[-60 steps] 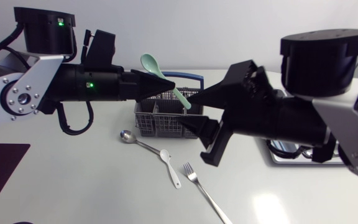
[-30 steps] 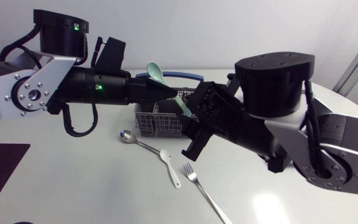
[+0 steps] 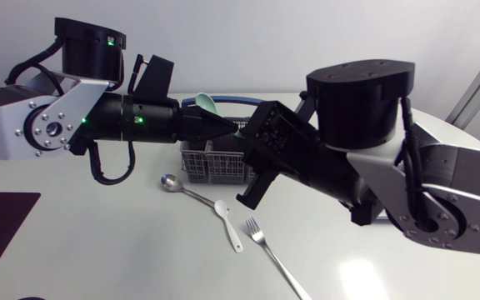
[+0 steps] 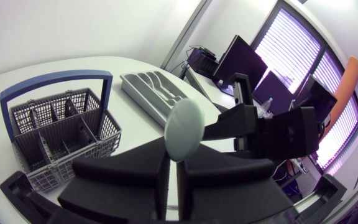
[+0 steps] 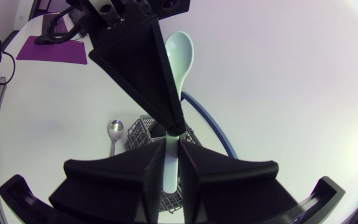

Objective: Unload the cutlery basket into the drawer organizer.

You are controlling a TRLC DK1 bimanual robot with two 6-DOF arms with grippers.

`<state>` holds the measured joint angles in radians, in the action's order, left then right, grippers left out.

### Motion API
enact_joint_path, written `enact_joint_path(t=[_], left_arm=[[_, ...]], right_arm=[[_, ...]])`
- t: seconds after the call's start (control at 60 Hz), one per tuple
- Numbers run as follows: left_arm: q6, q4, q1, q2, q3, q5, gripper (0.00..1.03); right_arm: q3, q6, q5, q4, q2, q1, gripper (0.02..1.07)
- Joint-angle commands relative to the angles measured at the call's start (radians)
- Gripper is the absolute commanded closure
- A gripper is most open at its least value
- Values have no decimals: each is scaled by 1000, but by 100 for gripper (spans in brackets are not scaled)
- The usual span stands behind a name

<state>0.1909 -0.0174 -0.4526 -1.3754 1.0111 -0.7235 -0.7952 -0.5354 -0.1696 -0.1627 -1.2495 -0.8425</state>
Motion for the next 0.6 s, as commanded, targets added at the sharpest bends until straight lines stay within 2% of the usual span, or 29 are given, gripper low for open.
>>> enact_joint_path(t=[0.0,0.1,0.183,0.2,0.217,0.233,0.25,0.283,0.3,0.333,0.383,0.483,0.583], left_arm=[[16,7,-15,-8,23,-10,100],[16,7,-23,-5,26,-10,94],[16,7,-26,-2,30,-10,86],[18,5,-26,-1,34,-10,79],[18,5,-26,-1,35,-10,76],[18,5,-26,2,38,-10,66],[18,5,-24,2,38,-10,64],[18,2,-24,7,47,-8,39],[18,2,-24,7,49,-8,36],[16,0,-26,16,52,-8,19],[2,-3,-35,27,50,-8,10],[-5,-7,-38,39,41,-7,8],[-59,-64,-43,61,37,19,6]], right_arm=[[-10,-17,-5,-8,-14,-6,101],[-2,-17,-4,-6,-11,-7,101],[4,-17,4,3,-10,-9,101],[5,-15,5,5,-10,-9,101],[8,-17,5,5,-10,-9,101],[11,-17,5,5,-10,-10,101],[11,-17,7,5,-10,-10,101],[19,-17,8,5,-8,-9,101],[22,-17,8,5,-7,-9,101],[28,-17,8,5,-5,-9,101],[39,-17,13,6,5,-6,101],[53,-17,30,17,28,16,101],[79,-18,59,32,64,65,101]])
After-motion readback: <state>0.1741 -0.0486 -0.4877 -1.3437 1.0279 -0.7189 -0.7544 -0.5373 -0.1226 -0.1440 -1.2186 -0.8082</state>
